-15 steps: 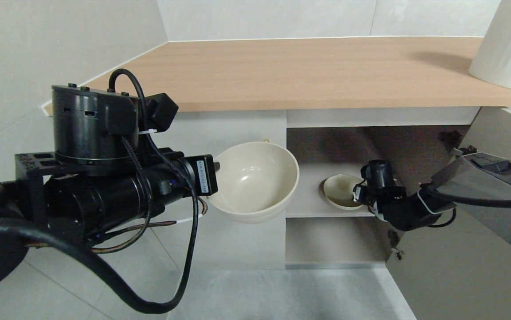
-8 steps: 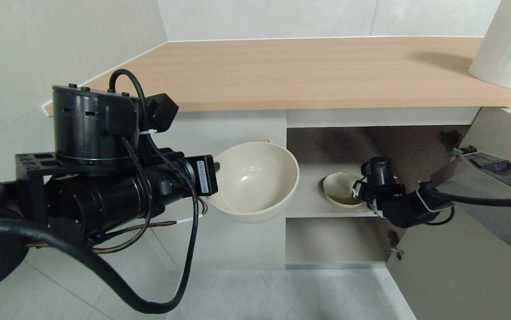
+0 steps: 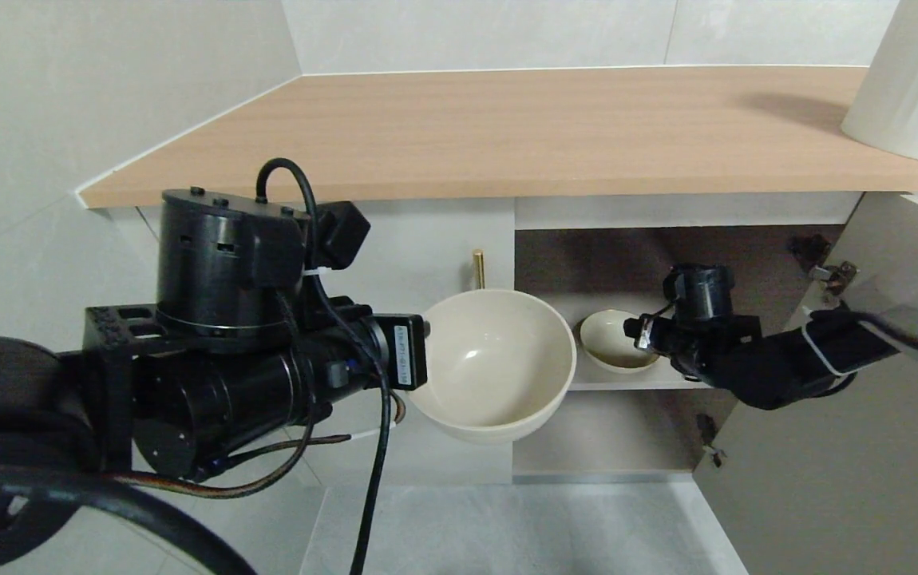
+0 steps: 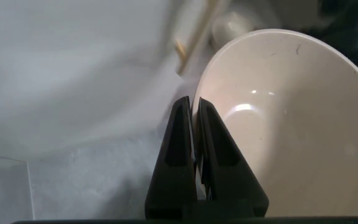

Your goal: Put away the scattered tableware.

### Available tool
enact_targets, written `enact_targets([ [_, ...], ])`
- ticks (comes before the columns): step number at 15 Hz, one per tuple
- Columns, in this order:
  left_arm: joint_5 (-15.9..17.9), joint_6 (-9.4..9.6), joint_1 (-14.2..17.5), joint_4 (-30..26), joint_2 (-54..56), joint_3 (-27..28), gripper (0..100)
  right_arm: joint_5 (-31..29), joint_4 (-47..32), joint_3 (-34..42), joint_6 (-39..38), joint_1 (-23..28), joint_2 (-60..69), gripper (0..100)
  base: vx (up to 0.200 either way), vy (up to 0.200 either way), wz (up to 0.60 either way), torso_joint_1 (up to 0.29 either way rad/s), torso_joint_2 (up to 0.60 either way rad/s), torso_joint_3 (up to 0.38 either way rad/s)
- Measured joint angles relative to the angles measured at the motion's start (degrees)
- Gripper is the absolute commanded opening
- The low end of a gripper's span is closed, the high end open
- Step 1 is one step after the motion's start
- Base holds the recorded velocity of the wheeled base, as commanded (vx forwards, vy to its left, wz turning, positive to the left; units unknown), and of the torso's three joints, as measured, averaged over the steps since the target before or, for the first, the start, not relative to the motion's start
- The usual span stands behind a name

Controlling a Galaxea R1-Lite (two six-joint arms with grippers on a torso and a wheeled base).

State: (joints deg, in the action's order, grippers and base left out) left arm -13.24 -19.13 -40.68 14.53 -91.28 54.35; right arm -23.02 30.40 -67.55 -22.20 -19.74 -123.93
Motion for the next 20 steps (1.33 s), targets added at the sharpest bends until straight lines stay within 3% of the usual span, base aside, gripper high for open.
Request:
enact_targets([
  [2, -0.09, 0.02, -1.49, 0.07, -1.94, -0.27, 0, 2.72, -4.9, 3.91, 0.69, -2.01, 7.25, 100, 0.0, 0.0, 0.0, 0.0, 0.0, 0.0],
  [6, -0.09, 0.0, -3.86, 0.6, -7.3, -0.41, 0, 14.57, -25.41, 6.86, 1.4, -4.95, 24.43, 100, 0.0, 0.0, 0.0, 0.0, 0.0, 0.0],
  [8, -0.2, 0.02, -5.18, 2.3, -9.51, -0.63, 0, 18.13, -31.33, 7.18, 1.56, -8.31, 30.27, 100, 0.0, 0.0, 0.0, 0.0, 0.0, 0.0],
  [13, -1.29, 0.61, -7.28, 4.38, -12.54, -1.29, 0, 18.29, -32.83, 8.51, 1.56, -15.35, 33.05, 100, 0.0, 0.0, 0.0, 0.0, 0.0, 0.0],
  [18, -2.99, 1.8, -9.62, 6.35, -12.8, -2.41, 0, 18.2, -32.78, 8.9, 1.27, -17.52, 29.11, 100, 0.0, 0.0, 0.0, 0.0, 0.0, 0.0],
  [20, -3.27, 3.64, -9.86, 9.39, -12.79, -3.55, 0, 18.24, -32.78, 8.95, 0.85, -17.73, 27.65, 100, 0.0, 0.0, 0.0, 0.0, 0.0, 0.0],
])
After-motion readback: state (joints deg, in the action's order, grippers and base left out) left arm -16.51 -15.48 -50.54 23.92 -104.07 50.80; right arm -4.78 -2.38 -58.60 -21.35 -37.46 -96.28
